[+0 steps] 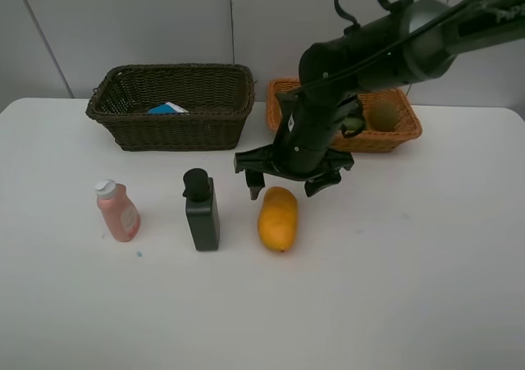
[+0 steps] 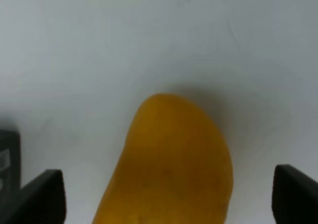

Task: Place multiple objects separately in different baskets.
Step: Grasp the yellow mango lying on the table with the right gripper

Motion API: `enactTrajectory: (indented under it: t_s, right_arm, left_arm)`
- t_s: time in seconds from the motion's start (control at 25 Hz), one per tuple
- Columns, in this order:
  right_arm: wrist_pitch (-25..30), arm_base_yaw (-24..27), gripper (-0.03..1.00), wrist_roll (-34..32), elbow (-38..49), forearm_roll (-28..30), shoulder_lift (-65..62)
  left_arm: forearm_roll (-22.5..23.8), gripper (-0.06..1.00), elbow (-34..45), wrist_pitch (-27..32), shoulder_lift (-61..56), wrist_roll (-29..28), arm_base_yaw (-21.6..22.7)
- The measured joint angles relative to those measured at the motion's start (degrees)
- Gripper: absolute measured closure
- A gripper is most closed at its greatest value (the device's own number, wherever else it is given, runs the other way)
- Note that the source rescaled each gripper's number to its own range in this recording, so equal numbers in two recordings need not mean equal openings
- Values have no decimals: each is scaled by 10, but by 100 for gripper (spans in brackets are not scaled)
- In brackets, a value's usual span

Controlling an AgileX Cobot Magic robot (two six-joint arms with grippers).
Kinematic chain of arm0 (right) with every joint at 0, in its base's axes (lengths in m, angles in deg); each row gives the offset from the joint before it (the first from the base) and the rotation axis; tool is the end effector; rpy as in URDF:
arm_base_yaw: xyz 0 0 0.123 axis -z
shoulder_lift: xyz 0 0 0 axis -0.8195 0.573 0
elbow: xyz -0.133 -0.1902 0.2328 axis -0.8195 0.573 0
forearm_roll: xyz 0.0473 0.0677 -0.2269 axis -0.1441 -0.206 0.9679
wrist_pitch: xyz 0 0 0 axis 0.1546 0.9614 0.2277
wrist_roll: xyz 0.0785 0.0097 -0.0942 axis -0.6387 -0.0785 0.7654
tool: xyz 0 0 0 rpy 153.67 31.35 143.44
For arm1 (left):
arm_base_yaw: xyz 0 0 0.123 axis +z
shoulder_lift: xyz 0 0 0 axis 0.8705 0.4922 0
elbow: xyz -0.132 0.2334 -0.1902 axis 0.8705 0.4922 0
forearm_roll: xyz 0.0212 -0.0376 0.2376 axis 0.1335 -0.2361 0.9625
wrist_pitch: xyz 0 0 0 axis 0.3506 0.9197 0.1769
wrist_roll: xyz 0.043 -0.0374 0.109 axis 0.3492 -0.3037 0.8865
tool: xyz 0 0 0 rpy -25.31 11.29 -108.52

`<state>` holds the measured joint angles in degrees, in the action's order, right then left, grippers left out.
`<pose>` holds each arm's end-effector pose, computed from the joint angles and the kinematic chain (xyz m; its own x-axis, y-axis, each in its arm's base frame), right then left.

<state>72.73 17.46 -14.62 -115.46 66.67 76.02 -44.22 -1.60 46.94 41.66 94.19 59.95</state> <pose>0.3230 0.2455 0.1619 -0.9677 -0.1404 -0.2095 -0.1624 0.9824 0.0919 -0.0309 -0.0063 0.2586 -0.4376 0.0918 -0.8945 0.0962 0.9938 0.0549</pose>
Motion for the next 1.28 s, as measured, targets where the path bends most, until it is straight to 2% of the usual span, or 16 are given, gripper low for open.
enactTrajectory:
  t_s: [0.4, 1.08, 1.2, 1.28]
  right_arm:
    - [5, -27, -3, -2, 0, -18, 38]
    - [16, -28, -3, -3, 0, -18, 40]
    - [15, -28, 5, -4, 0, -18, 40]
    - [15, -28, 22, -4, 0, -18, 40]
  left_arm:
    - [0, -5, 0, 0, 0, 0, 0]
    - [0, -5, 0, 0, 0, 0, 0]
    - [0, -5, 0, 0, 0, 0, 0]
    - [0, -5, 0, 0, 0, 0, 0]
